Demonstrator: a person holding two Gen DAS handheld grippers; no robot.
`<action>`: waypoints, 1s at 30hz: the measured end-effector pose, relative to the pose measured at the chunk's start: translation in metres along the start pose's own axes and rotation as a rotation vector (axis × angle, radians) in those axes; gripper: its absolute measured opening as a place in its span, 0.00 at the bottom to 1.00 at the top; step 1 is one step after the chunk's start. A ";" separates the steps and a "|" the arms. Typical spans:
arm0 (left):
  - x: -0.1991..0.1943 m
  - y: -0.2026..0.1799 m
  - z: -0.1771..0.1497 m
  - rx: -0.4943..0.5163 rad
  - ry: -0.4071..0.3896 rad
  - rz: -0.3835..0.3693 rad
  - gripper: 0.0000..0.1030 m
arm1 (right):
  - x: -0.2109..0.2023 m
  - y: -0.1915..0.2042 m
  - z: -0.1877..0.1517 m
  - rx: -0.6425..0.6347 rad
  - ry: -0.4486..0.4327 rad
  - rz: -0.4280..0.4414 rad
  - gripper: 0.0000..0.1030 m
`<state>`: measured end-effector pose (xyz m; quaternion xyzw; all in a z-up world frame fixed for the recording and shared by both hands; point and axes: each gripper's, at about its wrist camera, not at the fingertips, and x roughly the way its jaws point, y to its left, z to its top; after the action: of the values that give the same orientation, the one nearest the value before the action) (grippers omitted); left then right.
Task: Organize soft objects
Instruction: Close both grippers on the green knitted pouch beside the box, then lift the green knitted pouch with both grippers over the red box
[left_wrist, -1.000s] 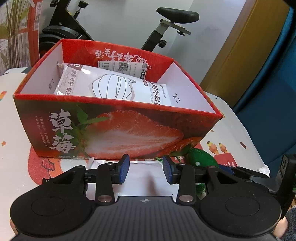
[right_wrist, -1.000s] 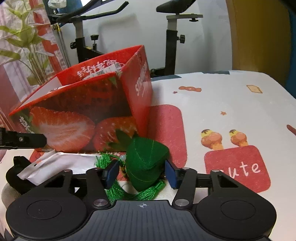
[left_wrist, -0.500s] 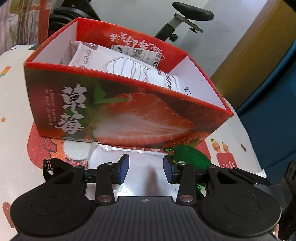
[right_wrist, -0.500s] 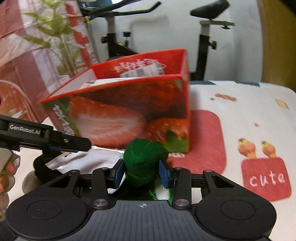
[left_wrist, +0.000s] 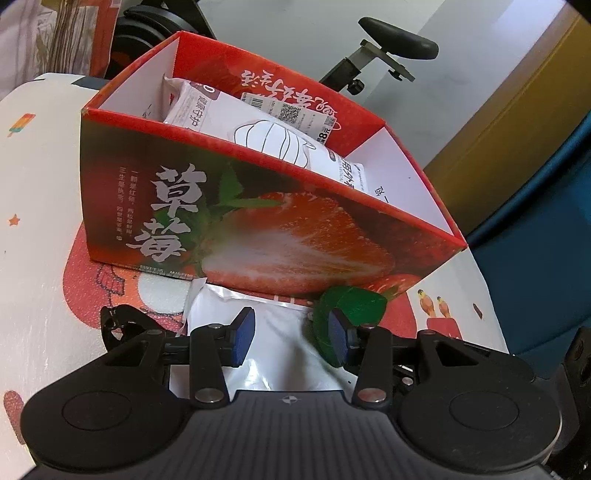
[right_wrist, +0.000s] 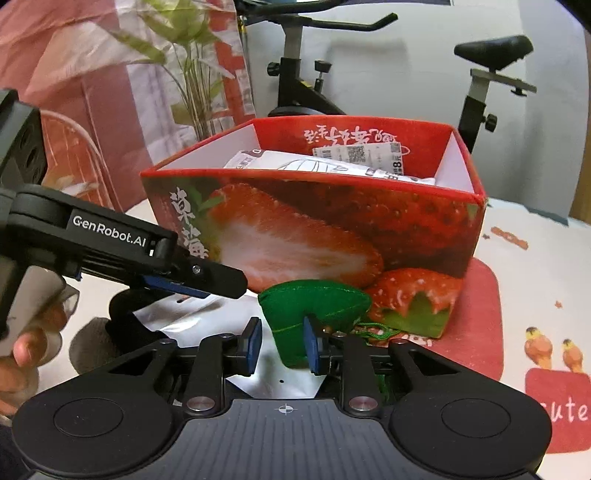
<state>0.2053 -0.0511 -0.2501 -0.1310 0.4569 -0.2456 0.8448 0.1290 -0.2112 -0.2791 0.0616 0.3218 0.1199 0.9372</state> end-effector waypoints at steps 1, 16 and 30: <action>0.000 0.000 0.000 0.000 -0.001 -0.002 0.45 | 0.000 0.002 -0.001 -0.011 -0.001 -0.006 0.29; 0.044 -0.020 0.015 0.003 0.052 -0.052 0.45 | 0.006 -0.052 -0.010 0.170 -0.015 -0.039 0.49; 0.061 -0.024 0.010 -0.068 0.078 -0.124 0.52 | 0.017 -0.033 -0.008 0.079 -0.009 0.017 0.46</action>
<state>0.2345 -0.1042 -0.2772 -0.1781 0.4888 -0.2869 0.8044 0.1435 -0.2376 -0.3016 0.1017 0.3215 0.1147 0.9344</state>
